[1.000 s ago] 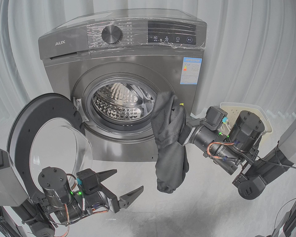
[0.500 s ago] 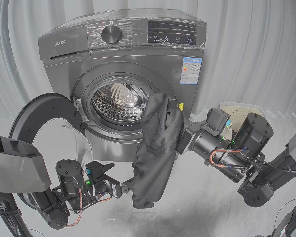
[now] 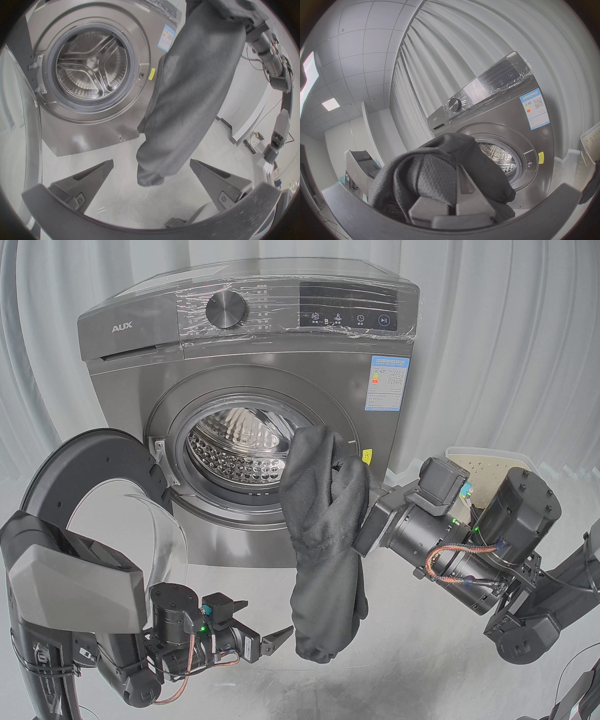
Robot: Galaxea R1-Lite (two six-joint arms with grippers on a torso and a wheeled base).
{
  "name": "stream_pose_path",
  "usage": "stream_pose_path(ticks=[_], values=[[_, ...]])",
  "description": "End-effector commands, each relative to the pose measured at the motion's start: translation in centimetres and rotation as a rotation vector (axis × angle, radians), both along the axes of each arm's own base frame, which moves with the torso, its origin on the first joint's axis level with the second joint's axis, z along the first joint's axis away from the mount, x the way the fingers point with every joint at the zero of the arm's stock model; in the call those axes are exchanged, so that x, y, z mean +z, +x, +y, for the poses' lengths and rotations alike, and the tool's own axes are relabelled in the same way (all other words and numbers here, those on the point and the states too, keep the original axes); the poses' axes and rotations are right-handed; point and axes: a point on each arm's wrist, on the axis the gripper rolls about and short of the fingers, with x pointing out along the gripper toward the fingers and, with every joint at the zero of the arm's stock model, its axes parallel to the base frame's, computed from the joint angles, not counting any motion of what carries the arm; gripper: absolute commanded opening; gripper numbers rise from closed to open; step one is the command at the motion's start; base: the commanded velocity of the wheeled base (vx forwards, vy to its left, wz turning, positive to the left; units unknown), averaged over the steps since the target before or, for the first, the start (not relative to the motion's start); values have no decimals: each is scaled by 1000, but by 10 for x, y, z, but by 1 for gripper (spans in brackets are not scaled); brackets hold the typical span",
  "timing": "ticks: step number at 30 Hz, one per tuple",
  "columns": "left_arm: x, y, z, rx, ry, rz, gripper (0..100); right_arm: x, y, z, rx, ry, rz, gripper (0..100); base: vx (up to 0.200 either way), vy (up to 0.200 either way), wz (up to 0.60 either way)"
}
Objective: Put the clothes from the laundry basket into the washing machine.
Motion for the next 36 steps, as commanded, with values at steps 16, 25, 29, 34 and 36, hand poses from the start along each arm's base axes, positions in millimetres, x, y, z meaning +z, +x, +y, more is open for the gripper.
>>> stream_pose_path(ticks=[16,25,29,34,36], values=[[-2,49,-3,119,-54,-95,100,-3,-4,3,16,-3,5,0,0,0,0],[-16,29,-22,30,-25,-39,100,-1,-4,6,24,2,2,0,0,0,0],[-21,26,-22,19,-12,-20,100,-1,-5,6,26,2,2,0,0,0,0],[-27,25,-22,17,-3,-4,100,-1,-5,7,27,3,1,0,0,0,0],[-30,25,-23,15,2,2,100,-1,-5,7,26,3,1,0,0,0,0]])
